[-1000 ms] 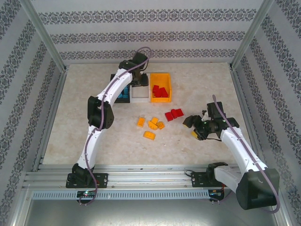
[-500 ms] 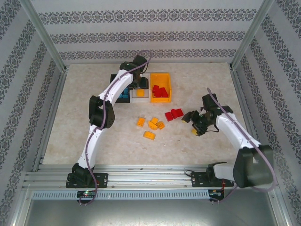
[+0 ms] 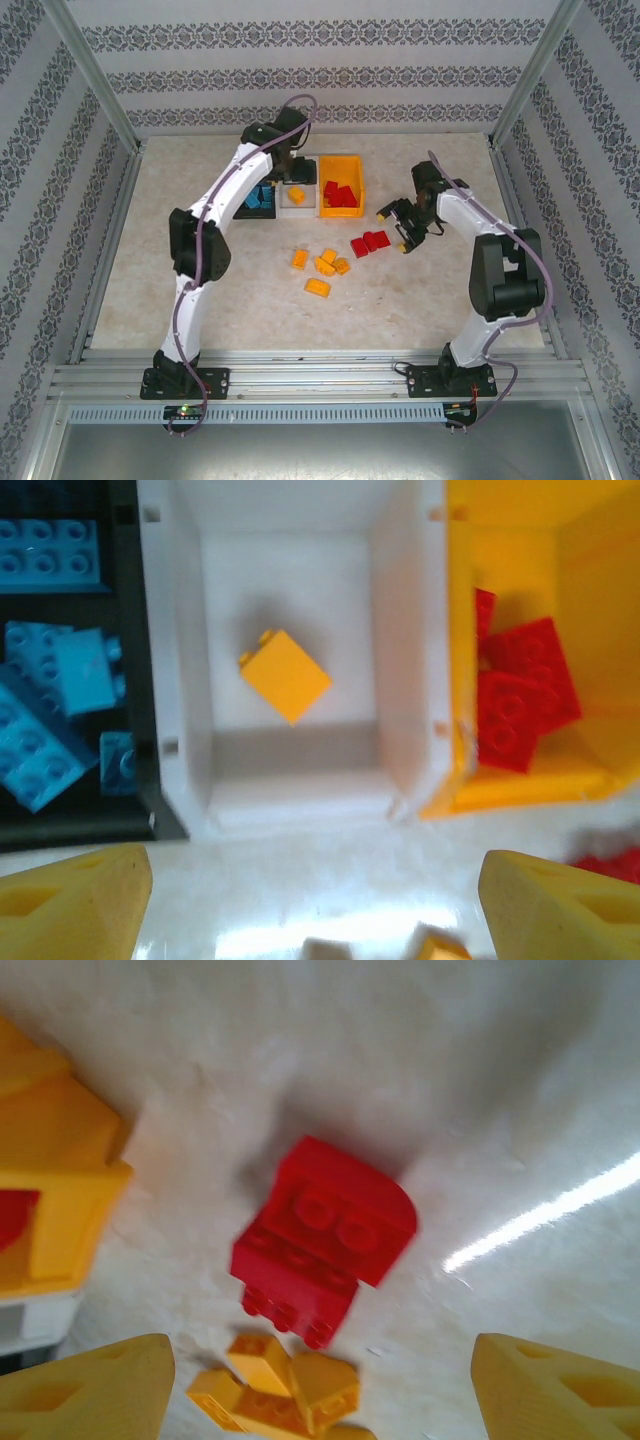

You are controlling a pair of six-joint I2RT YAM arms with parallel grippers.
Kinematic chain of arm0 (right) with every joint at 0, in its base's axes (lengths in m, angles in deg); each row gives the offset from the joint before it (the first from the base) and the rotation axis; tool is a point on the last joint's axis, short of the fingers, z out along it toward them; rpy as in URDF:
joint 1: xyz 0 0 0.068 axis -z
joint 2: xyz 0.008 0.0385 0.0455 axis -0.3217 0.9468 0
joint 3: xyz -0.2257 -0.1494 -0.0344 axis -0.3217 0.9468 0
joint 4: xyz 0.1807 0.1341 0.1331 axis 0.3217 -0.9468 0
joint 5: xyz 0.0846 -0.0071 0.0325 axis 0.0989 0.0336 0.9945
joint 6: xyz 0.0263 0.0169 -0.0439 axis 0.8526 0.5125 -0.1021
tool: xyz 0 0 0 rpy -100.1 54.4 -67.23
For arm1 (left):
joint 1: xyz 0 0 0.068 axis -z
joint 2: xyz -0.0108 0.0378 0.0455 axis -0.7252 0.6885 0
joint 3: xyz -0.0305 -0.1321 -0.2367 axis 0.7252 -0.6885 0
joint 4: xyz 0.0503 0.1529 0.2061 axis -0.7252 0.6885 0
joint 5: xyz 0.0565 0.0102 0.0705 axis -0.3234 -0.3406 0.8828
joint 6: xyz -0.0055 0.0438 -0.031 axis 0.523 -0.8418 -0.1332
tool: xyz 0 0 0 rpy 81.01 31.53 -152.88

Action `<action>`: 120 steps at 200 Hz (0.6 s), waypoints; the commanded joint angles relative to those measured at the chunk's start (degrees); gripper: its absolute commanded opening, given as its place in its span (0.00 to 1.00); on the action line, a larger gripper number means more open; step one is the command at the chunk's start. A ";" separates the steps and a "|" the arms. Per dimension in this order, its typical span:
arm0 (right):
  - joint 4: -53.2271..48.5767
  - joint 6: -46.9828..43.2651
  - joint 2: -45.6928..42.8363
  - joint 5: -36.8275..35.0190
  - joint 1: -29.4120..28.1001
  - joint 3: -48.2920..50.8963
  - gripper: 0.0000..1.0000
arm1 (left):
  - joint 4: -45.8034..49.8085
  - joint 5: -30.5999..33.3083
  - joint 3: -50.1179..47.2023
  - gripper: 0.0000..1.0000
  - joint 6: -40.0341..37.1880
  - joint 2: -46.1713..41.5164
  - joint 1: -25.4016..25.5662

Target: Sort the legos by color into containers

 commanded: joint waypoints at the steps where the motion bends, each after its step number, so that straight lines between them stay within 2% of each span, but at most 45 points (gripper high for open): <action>1: -3.04 2.21 3.97 -1.75 -0.79 -3.53 0.78 | -1.35 1.63 -8.47 0.86 -1.37 -9.06 3.52; 58: -4.33 5.22 9.73 -2.44 -2.27 -5.94 0.78 | -11.24 2.20 -40.99 0.88 6.12 -32.50 5.83; 120: -4.32 5.79 14.63 -3.54 -2.81 -8.12 0.76 | -9.28 3.46 -54.54 0.90 9.51 -45.66 6.04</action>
